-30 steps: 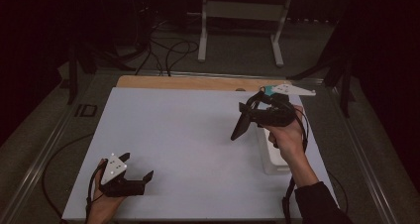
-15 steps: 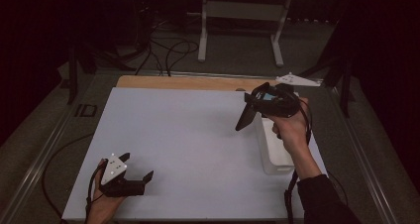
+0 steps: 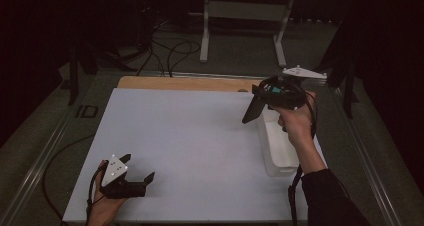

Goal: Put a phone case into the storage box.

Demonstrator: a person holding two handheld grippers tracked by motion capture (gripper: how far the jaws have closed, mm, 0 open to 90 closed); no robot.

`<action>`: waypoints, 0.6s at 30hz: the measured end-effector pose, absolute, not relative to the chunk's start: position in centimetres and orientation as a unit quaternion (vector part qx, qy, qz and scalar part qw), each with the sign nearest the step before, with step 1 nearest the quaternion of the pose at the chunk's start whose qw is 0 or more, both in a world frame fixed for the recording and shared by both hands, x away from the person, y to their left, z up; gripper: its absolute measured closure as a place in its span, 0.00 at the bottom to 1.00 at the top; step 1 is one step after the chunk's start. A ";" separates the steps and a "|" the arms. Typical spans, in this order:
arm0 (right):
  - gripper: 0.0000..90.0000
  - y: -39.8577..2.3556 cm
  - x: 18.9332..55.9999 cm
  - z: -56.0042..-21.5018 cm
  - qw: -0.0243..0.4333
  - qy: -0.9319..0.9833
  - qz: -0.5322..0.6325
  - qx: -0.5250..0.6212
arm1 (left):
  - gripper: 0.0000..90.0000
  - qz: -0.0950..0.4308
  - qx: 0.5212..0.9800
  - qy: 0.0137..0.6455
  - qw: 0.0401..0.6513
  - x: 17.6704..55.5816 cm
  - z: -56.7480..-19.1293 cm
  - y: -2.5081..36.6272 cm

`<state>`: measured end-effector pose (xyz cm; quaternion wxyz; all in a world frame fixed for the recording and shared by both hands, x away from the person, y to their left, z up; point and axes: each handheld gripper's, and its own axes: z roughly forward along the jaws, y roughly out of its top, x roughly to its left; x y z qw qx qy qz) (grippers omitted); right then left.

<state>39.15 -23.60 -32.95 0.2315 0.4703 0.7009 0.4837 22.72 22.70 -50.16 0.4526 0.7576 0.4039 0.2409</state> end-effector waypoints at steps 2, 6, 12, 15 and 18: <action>0.17 -23.6 39.2 -32.9 0.232 0.700 0.483 0.471 | 0.00 0.241 0.757 0.404 0.453 22.7 -50.2 22.7; 0.17 -23.9 39.7 -32.7 0.237 0.696 0.481 0.477 | 0.00 0.242 0.757 0.404 0.453 22.7 -50.2 22.7; 0.17 -24.1 40.2 -32.5 0.244 0.693 0.477 0.482 | 0.00 0.242 0.756 0.404 0.454 22.7 -50.2 22.7; 0.17 -24.2 40.4 -32.2 0.248 0.691 0.476 0.484 | 0.00 0.242 0.757 0.404 0.453 22.7 -50.1 22.7; 0.17 -24.3 40.6 -32.0 0.251 0.688 0.476 0.487 | 0.00 0.243 0.756 0.404 0.454 22.7 -50.1 22.7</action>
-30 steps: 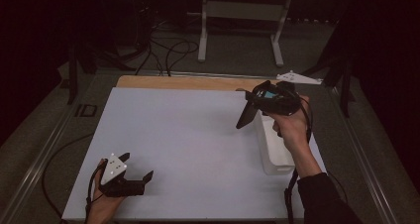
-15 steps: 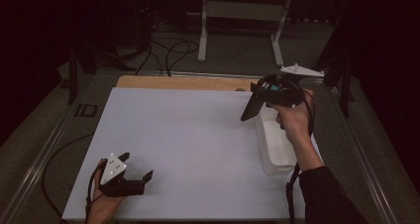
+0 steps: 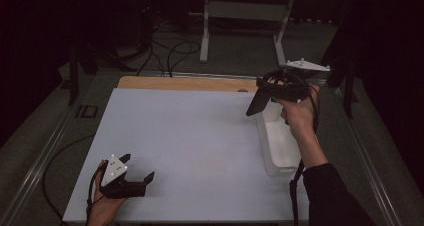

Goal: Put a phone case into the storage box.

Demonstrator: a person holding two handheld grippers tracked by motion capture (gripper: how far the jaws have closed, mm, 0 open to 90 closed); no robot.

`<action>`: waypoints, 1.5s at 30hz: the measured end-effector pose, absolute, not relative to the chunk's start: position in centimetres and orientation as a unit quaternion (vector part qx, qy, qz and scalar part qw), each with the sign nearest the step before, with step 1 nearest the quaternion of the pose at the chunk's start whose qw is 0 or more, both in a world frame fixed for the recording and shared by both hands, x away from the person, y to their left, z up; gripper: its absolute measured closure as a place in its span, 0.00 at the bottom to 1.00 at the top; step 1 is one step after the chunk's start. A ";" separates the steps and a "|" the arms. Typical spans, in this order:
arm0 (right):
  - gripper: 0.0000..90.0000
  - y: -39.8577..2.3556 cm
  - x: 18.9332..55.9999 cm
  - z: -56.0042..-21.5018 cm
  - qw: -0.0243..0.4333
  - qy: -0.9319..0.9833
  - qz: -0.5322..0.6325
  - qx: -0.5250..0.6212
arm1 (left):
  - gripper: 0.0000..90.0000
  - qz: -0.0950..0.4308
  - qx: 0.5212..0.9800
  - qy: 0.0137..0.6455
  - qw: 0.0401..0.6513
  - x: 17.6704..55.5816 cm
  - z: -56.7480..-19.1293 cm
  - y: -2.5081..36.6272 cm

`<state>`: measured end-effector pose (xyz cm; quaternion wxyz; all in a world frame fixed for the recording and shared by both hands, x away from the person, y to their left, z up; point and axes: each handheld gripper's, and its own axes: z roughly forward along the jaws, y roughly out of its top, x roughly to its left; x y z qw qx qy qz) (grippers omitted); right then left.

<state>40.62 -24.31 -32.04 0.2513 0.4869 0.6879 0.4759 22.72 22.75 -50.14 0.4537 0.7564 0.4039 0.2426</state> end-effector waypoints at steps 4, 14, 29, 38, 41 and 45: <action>0.17 -24.5 40.9 -31.9 0.256 0.684 0.474 0.492 | 0.00 0.243 0.756 0.405 0.454 22.7 -50.1 22.8; 0.17 -25.3 41.5 -31.6 0.268 0.675 0.466 0.505 | 0.00 0.244 0.756 0.404 0.454 22.7 -50.1 22.8; 0.17 -26.3 42.7 -32.0 0.293 0.670 0.436 0.525 | 0.00 0.246 0.755 0.404 0.454 22.7 -50.1 22.8; 0.17 -27.0 43.5 -32.7 0.305 0.667 0.415 0.539 | 0.00 0.245 0.754 0.404 0.455 22.7 -50.1 22.8; 0.17 -27.1 43.7 -33.0 0.309 0.667 0.406 0.543 | 0.00 0.245 0.754 0.405 0.456 22.7 -50.1 22.9; 0.17 -27.2 44.0 -33.5 0.313 0.666 0.397 0.548 | 0.00 0.246 0.754 0.405 0.456 22.6 -50.1 22.9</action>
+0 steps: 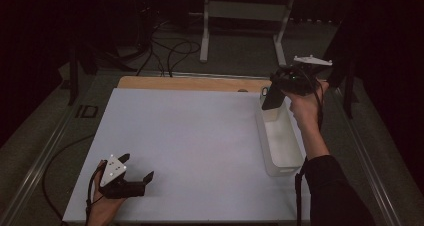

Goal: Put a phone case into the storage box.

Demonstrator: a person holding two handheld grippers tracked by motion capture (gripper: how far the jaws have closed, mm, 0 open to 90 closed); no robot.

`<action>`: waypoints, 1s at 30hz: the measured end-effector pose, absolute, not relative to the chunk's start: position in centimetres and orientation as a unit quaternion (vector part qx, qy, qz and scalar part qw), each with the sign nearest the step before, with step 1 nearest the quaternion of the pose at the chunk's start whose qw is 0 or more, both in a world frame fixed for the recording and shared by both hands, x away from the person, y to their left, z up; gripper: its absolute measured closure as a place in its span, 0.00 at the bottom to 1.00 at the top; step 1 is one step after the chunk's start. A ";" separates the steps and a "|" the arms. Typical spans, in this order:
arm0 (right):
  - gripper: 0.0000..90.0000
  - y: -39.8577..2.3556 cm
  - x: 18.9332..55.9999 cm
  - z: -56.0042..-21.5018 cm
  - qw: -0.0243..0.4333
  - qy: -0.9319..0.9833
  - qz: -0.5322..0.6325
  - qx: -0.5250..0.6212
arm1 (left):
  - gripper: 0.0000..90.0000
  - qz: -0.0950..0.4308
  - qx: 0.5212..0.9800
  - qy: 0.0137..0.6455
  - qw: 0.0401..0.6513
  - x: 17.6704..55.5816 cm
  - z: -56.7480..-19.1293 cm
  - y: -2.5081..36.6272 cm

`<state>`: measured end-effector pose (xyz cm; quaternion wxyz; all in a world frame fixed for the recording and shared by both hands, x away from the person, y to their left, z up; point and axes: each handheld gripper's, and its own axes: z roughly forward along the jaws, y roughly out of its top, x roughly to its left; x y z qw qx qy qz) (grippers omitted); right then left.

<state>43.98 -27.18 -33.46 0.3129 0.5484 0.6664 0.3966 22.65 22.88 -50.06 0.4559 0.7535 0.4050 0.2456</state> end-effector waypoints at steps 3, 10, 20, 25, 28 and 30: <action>0.17 -27.3 44.2 -33.8 0.314 0.666 0.392 0.552 | 0.00 0.246 0.753 0.405 0.456 22.6 -50.0 22.9; 0.17 -27.4 44.6 -34.4 0.318 0.664 0.378 0.561 | 0.00 0.246 0.752 0.406 0.457 22.6 -50.0 22.9; 0.17 -27.5 45.1 -35.4 0.317 0.666 0.366 0.567 | 0.00 0.247 0.752 0.407 0.456 22.5 -50.0 23.0; 0.17 -27.3 45.4 -35.8 0.322 0.669 0.356 0.567 | 0.00 0.247 0.751 0.408 0.457 22.5 -50.1 23.0; 0.17 -27.2 45.5 -36.2 0.323 0.671 0.351 0.568 | 0.00 0.247 0.751 0.407 0.457 22.5 -50.0 23.0; 0.17 -27.2 45.6 -36.4 0.322 0.671 0.348 0.570 | 0.00 0.247 0.751 0.408 0.458 22.5 -50.0 23.0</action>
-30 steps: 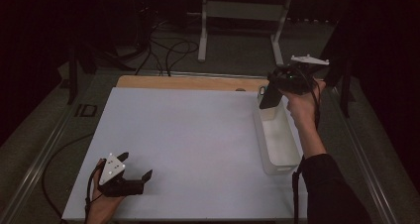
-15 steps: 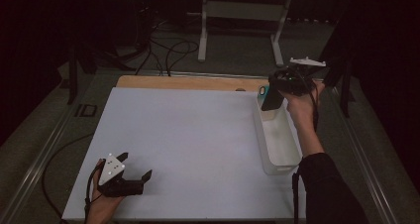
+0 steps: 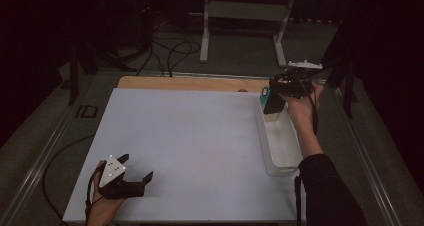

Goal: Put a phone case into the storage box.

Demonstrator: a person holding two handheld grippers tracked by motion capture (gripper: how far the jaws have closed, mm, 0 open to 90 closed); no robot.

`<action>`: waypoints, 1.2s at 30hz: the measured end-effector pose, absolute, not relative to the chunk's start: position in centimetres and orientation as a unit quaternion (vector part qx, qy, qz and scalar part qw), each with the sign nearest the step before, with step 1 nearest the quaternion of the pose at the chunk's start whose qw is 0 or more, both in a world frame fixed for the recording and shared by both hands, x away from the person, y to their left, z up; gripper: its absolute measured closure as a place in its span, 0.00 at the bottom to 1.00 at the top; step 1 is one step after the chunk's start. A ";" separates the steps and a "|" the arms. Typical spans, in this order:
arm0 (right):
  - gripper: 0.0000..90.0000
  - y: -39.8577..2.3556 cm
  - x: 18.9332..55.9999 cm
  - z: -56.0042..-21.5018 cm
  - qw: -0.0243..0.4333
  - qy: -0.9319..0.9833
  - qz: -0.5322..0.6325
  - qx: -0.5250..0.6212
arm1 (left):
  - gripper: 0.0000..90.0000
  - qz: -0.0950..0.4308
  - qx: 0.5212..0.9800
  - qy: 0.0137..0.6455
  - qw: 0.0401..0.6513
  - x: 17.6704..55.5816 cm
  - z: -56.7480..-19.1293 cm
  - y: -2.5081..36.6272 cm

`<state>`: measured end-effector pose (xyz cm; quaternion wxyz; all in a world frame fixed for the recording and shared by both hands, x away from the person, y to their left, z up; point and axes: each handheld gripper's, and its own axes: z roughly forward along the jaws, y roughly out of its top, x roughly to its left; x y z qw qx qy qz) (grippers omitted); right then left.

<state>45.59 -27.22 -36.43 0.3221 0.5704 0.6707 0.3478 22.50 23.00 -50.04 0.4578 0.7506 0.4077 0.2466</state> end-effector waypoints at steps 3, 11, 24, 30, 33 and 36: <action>0.17 -27.2 45.7 -36.9 0.320 0.672 0.342 0.574 | 0.00 0.247 0.751 0.408 0.458 22.5 -50.0 23.0; 0.17 -27.0 46.0 -38.4 0.317 0.677 0.328 0.578 | 0.00 0.247 0.751 0.406 0.458 22.5 -50.0 23.0; 0.17 -26.6 46.3 -40.4 0.312 0.682 0.310 0.584 | 0.00 0.247 0.751 0.406 0.458 22.5 -50.0 23.0; 0.17 -26.3 46.5 -41.1 0.312 0.683 0.302 0.587 | 0.00 0.247 0.751 0.406 0.459 22.5 -50.0 23.0; 0.16 -26.1 46.6 -41.4 0.310 0.683 0.300 0.589 | 0.00 0.246 0.751 0.405 0.459 22.5 -50.0 23.0; 0.16 -26.1 46.7 -41.5 0.310 0.682 0.299 0.591 | 0.00 0.246 0.751 0.405 0.459 22.5 -50.0 23.0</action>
